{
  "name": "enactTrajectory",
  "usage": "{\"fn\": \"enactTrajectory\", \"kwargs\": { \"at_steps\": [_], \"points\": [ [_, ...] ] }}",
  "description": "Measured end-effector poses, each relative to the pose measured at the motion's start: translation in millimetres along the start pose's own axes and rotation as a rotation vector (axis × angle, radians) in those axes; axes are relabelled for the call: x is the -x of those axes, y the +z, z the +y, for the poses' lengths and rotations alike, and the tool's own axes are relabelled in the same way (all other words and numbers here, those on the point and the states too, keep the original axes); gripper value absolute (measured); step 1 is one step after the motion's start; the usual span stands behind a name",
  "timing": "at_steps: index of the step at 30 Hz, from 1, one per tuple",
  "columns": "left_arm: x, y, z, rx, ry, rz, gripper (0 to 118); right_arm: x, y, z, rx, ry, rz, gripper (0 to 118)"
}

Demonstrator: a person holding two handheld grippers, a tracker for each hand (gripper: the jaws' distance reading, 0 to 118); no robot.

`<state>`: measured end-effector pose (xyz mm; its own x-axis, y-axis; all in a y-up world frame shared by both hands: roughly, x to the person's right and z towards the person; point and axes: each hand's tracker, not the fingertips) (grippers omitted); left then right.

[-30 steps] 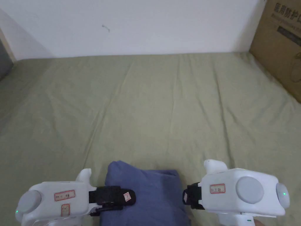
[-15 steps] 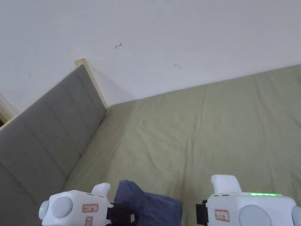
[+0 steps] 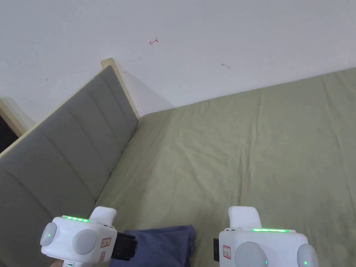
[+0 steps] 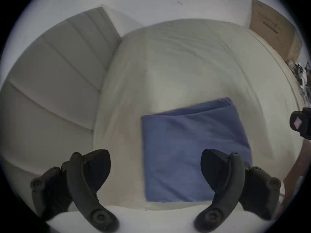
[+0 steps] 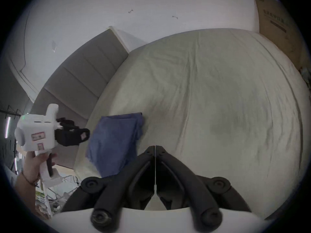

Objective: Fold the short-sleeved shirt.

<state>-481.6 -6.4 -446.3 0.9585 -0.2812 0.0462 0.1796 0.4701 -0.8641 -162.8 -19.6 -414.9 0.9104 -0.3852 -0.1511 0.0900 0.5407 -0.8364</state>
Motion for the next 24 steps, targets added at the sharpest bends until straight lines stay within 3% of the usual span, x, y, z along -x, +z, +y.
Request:
{"fn": "enactTrajectory", "kwargs": {
  "at_steps": [3, 8, 10, 11, 12, 13, 16, 18, 22, 24],
  "points": [
    [-3.5, 7.7, -5.9, -0.021, -0.035, 0.110, 111, 0.2, -1.4, -2.9, 0.000, 0.007, -0.002, 1],
    [-21.2, 20.5, -10.3, -0.015, -0.040, 0.146, 111, -1.7, 3.5, -8.4, 0.001, 0.025, -0.009, 1],
    [-33.0, 26.8, -6.2, -0.003, -0.033, 0.103, 104, -3.0, 6.8, -9.8, -0.004, 0.042, -0.015, 1],
    [-41.5, 29.7, -4.9, -0.007, -0.028, 0.065, 85, -4.1, 8.8, -10.2, -0.012, 0.057, -0.021, 1],
    [-49.8, 33.3, -3.8, -0.015, -0.020, 0.047, 36, -6.0, 11.1, -9.9, -0.016, 0.063, -0.027, 1],
    [-62.2, 36.6, -0.9, -0.016, -0.021, 0.034, 1, -10.5, 14.6, -8.6, -0.016, 0.059, -0.025, 1],
    [-100.9, 49.5, -0.8, -0.104, 0.032, -0.030, 0, -30.1, 28.8, -4.4, -0.026, 0.045, -0.004, 1],
    [-137.8, 61.2, 3.0, -0.164, 0.084, -0.106, 0, -49.3, 42.5, -2.1, -0.058, 0.081, -0.012, 1],
    [-213.4, 92.0, 11.8, -0.284, 0.111, -0.132, 0, -101.2, 79.3, 3.3, -0.117, 0.112, -0.081, 1],
    [-246.2, 112.9, 18.6, -0.341, 0.176, -0.197, 0, -131.2, 105.1, 9.1, -0.147, 0.087, -0.134, 1]
  ]
}}
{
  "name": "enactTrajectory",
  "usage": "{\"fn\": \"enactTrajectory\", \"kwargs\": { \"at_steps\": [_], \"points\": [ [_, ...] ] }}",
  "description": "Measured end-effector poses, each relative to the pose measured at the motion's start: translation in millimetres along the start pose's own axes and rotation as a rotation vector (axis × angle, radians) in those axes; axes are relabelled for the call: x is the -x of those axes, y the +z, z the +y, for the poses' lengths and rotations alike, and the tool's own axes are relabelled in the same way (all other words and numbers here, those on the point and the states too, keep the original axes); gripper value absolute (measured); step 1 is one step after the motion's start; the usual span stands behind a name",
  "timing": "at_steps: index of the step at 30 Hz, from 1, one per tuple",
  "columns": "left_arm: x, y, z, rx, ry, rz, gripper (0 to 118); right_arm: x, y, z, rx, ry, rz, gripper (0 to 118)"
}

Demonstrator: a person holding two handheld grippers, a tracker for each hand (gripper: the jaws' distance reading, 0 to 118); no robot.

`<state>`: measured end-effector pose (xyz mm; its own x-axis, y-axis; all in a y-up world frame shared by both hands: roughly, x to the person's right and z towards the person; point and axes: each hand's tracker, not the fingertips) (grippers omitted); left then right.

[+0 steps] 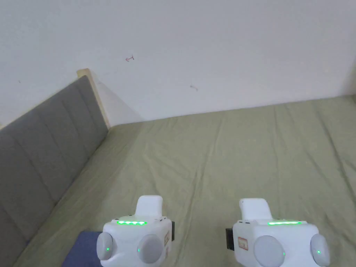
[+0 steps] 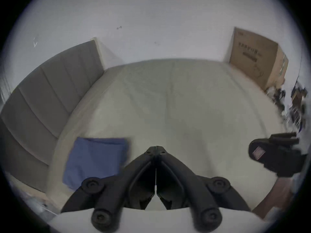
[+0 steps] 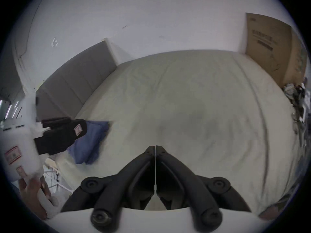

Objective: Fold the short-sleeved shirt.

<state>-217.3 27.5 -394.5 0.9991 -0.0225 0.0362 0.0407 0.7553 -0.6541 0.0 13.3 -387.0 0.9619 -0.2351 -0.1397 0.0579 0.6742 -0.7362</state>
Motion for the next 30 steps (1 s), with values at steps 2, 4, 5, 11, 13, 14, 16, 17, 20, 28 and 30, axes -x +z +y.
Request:
{"fn": "enactTrajectory", "kwargs": {
  "at_steps": [2, 4, 5, 11, 13, 14, 16, 17, 20, 28, 30],
  "points": [
    [-33.5, 13.3, 8.1, -0.057, 0.039, -0.031, 0, -31.5, 24.0, 7.1, -0.047, -0.041, -0.013, 1],
    [-65.4, 31.5, 19.5, -0.126, 0.023, -0.049, 0, -58.6, 49.6, 14.2, -0.108, -0.037, -0.069, 1],
    [-80.2, 40.0, 26.8, -0.173, 0.007, -0.074, 0, -71.2, 63.1, 18.3, -0.139, -0.028, -0.109, 1],
    [-137.5, 105.9, 62.8, -0.421, -0.041, -0.046, 0, -124.6, 140.4, 47.3, -0.369, -0.088, -0.186, 1],
    [-146.9, 125.3, 68.7, -0.499, -0.021, -0.013, 0, -127.6, 164.3, 56.7, -0.448, -0.089, -0.196, 1],
    [-150.0, 136.3, 71.6, -0.541, -0.014, -0.015, 0, -126.2, 175.0, 61.8, -0.491, -0.072, -0.198, 1],
    [-155.0, 155.6, 75.4, -0.605, -0.008, 0.014, 0, -122.8, 194.3, 66.9, -0.566, -0.020, -0.206, 1],
    [-156.1, 162.3, 78.2, -0.636, -0.006, 0.014, 0, -120.3, 203.2, 68.1, -0.602, 0.006, -0.215, 1],
    [-158.5, 182.0, 81.3, -0.691, -0.015, 0.055, 1, -112.9, 222.6, 70.5, -0.674, 0.049, -0.207, 1],
    [-156.4, 207.7, 83.0, -0.719, -0.012, 0.056, 61, -100.8, 238.1, 66.8, -0.768, 0.025, -0.255, 84],
    [-155.1, 211.3, 82.0, -0.722, -0.014, 0.042, 104, -101.0, 237.0, 66.6, -0.766, 0.026, -0.243, 105]
  ]
}}
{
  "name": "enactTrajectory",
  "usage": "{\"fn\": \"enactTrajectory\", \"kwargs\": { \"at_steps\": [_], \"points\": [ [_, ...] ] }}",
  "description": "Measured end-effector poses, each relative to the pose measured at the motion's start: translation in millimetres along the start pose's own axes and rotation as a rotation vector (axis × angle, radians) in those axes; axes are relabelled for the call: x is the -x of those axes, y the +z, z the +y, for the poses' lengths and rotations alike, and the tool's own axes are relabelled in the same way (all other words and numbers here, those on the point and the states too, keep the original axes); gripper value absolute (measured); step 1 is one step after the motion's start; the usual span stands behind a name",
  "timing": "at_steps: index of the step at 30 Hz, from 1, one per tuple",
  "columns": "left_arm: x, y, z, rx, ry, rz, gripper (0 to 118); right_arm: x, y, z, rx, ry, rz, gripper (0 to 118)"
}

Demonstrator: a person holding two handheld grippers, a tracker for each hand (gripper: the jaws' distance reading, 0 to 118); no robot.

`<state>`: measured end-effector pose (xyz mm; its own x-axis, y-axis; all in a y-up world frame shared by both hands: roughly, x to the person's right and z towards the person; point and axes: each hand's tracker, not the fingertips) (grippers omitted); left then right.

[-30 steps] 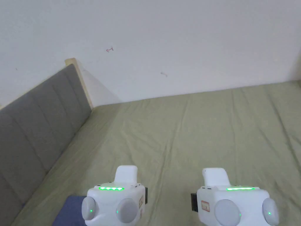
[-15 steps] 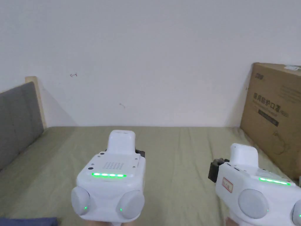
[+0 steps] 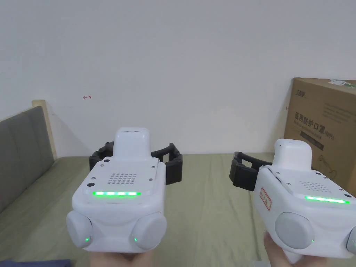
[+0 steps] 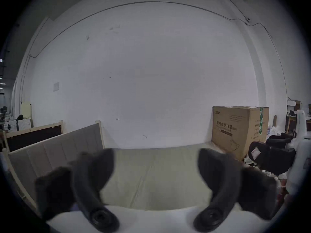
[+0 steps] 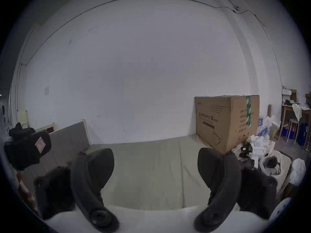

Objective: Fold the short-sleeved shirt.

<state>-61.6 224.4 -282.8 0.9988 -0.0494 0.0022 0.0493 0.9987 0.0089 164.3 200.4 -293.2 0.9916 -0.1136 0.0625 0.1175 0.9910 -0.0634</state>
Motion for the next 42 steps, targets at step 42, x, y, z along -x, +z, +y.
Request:
{"fn": "enactTrajectory", "kwargs": {
  "at_steps": [42],
  "points": [
    [10.8, -3.0, -14.3, 0.074, 0.083, -0.014, 114, 8.0, 1.3, -7.5, 0.016, 0.078, -0.003, 105]
  ]
}}
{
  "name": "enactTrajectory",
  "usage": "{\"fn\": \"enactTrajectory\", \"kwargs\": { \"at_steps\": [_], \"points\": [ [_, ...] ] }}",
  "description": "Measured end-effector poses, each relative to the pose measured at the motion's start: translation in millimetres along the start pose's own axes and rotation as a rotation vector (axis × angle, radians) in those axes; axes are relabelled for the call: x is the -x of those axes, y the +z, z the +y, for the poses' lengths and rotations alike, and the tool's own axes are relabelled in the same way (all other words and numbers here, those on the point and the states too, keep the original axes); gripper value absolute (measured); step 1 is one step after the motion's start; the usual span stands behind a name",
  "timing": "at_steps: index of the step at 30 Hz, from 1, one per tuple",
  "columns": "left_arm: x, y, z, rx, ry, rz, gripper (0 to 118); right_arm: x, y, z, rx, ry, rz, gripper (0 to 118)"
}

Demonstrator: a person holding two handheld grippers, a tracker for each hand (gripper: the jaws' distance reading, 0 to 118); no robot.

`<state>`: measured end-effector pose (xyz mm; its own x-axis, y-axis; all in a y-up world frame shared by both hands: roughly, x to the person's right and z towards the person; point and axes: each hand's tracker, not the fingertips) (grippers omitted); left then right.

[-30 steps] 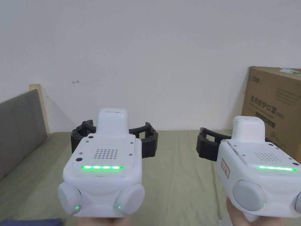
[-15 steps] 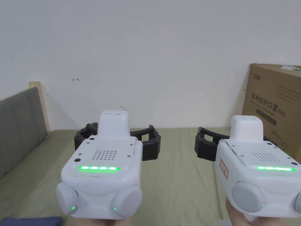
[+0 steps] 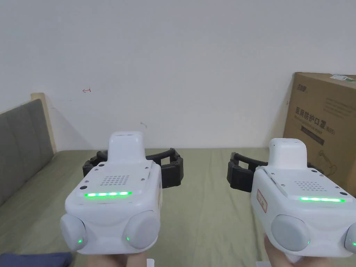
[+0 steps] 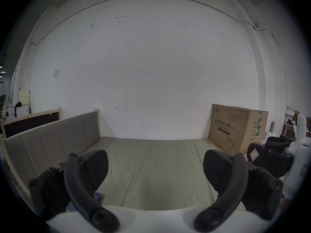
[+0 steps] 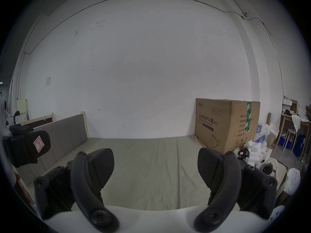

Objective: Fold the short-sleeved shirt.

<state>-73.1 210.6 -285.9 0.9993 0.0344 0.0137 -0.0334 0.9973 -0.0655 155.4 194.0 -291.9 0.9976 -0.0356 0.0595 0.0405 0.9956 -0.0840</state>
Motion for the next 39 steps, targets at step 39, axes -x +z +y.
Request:
{"fn": "enactTrajectory", "kwargs": {
  "at_steps": [39],
  "points": [
    [2.5, -3.1, 2.3, 0.010, 0.043, -0.044, 114, 4.0, -5.6, -4.9, 0.041, 0.006, 0.012, 105]
  ]
}}
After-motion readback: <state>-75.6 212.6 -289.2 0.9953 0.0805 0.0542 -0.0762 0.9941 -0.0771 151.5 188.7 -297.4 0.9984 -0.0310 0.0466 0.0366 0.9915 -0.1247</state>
